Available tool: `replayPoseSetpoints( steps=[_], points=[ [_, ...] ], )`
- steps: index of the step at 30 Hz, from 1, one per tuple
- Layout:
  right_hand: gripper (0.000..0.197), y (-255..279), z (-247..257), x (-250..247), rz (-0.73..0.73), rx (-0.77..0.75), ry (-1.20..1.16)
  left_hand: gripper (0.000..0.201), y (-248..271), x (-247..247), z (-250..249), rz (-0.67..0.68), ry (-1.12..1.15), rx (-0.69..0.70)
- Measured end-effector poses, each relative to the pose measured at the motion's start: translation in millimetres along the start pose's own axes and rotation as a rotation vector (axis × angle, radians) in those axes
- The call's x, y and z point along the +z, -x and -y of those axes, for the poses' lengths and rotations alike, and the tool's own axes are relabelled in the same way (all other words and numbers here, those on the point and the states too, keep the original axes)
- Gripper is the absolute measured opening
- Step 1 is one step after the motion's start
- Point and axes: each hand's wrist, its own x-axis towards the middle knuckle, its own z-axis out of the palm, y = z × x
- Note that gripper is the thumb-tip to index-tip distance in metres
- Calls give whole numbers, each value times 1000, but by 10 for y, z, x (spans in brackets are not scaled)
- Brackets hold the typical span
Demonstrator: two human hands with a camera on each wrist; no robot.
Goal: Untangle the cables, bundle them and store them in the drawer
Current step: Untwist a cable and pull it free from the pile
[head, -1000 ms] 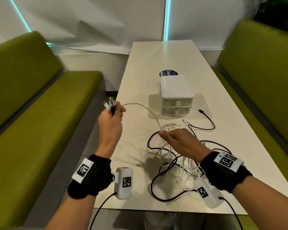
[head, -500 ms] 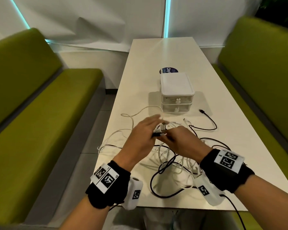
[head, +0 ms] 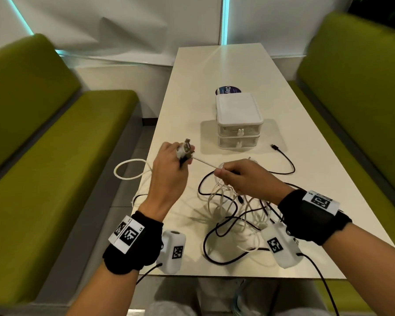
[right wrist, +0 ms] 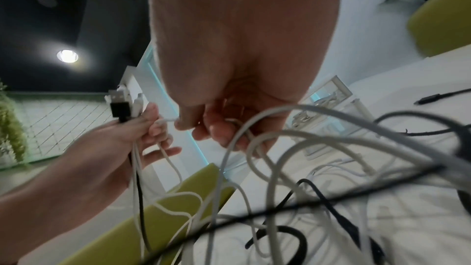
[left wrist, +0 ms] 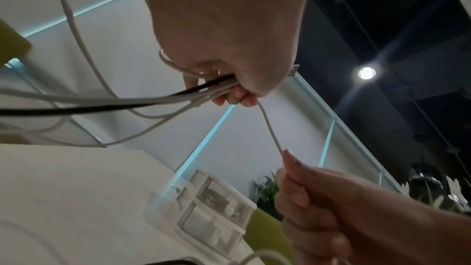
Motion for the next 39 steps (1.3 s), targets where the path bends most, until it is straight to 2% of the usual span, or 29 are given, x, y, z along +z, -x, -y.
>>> replayPoseSetpoints(
  steps=[3,5,8,10,13,15,17,19,21,23,25,28,32,36,39],
  points=[
    [47,37,-85,-48,27,46,-52,23,-59,-109,121,-127,139,-221],
    [48,65,-152,-69,11,48,-28,28,-111,-180,204,-162,130,-253],
    [48,81,-145,-85,-59,25,59,22,-130,-170,265,-75,5,-222],
    [48,74,-98,-96,-96,18,92,19,-113,-140,255,-85,-26,-153],
    [48,52,-76,-91,-83,14,137,40,-27,-66,79,-135,35,21],
    [47,34,-80,-67,-66,22,154,48,59,22,-97,-50,71,141],
    [43,23,-62,-53,-61,17,167,56,130,147,-196,126,5,207],
    [34,26,-43,-60,-64,-14,191,62,159,276,-195,296,-88,211],
    [33,46,-20,-74,-55,-40,221,50,159,347,-173,376,-163,171],
    [33,65,1,-78,-38,-55,226,30,165,358,-167,343,-199,151],
    [40,74,29,-70,-31,-55,200,20,160,318,-171,277,-162,170],
    [60,100,47,-48,-33,-27,193,18,70,173,-117,141,-91,137],
    [62,131,-37,-74,-24,4,118,19,-66,-33,43,-38,11,-18],
    [61,91,-42,-62,-4,-15,126,21,-65,-47,94,-83,-24,-125],
    [59,68,-45,-72,-29,-5,168,15,-70,10,140,-40,-160,-56]
  ],
)
